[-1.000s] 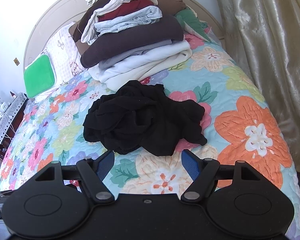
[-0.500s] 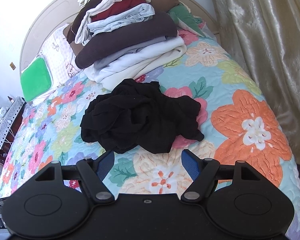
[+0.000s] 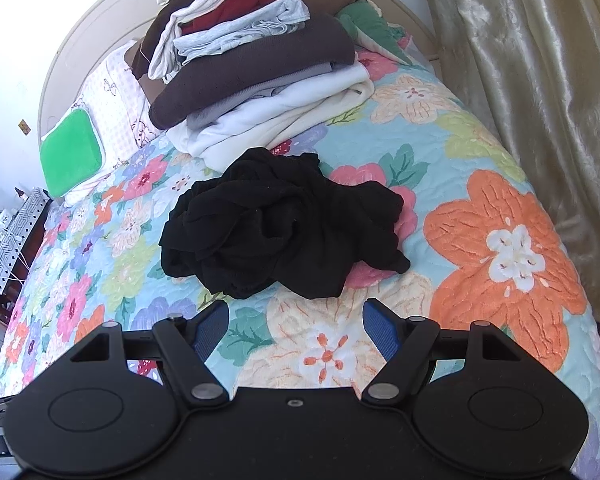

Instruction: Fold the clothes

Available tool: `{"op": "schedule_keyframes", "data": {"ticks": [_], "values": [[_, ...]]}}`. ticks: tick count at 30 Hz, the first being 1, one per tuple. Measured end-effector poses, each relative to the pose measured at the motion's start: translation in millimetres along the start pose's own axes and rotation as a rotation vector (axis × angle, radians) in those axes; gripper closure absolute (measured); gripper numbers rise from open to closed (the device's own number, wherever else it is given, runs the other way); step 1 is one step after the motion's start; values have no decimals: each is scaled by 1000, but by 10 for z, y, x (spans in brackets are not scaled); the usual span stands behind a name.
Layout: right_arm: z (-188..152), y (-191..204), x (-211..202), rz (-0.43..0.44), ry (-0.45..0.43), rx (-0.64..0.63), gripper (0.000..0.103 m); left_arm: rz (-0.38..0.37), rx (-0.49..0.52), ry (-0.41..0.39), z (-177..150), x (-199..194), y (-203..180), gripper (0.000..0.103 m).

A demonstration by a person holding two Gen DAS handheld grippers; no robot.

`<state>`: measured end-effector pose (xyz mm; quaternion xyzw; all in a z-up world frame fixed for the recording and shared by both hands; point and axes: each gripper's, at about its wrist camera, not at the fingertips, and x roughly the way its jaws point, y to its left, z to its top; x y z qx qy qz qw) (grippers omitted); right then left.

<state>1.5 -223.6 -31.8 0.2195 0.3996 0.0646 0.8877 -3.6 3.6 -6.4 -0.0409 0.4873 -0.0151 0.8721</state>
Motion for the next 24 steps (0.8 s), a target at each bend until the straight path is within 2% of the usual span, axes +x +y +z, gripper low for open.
{"op": "schedule_keyframes", "data": {"ticks": [24], "values": [[-8,45,29,7,16,-19,24,2,-14,1,32,-100,-35,0]]}}
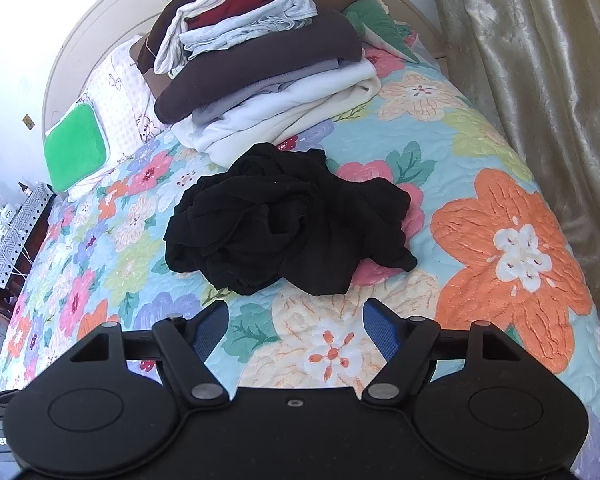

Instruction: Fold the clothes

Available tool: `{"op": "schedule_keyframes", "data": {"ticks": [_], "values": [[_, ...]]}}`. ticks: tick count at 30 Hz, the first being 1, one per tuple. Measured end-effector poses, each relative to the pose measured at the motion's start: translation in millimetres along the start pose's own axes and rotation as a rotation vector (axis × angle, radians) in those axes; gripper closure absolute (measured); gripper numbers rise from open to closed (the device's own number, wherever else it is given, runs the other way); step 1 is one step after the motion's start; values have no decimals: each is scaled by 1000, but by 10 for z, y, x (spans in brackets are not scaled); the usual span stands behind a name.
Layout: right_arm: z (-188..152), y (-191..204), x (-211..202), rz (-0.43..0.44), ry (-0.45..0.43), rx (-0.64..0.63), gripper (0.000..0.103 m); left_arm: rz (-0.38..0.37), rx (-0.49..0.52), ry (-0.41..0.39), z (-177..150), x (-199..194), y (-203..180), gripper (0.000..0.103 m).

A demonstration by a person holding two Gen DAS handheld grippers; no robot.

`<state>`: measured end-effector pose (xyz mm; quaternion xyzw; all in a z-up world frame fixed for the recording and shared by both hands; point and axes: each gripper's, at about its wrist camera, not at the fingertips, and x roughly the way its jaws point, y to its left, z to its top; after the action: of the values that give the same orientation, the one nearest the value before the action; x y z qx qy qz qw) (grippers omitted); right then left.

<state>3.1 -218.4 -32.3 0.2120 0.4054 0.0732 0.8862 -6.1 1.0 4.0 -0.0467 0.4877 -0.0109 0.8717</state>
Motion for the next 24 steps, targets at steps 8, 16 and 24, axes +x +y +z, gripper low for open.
{"op": "schedule_keyframes", "data": {"ticks": [8,16,24], "values": [[1,4,9,-3,5,-4,24,-1,-2,3,0,-10,-2,0],[186,64,47,22,-27,15,24,-34,2,-52,1,-54,74,0],[562,-8,386,228,-79,219,19,-94,-129,-136,31,-38,445,0]]}}
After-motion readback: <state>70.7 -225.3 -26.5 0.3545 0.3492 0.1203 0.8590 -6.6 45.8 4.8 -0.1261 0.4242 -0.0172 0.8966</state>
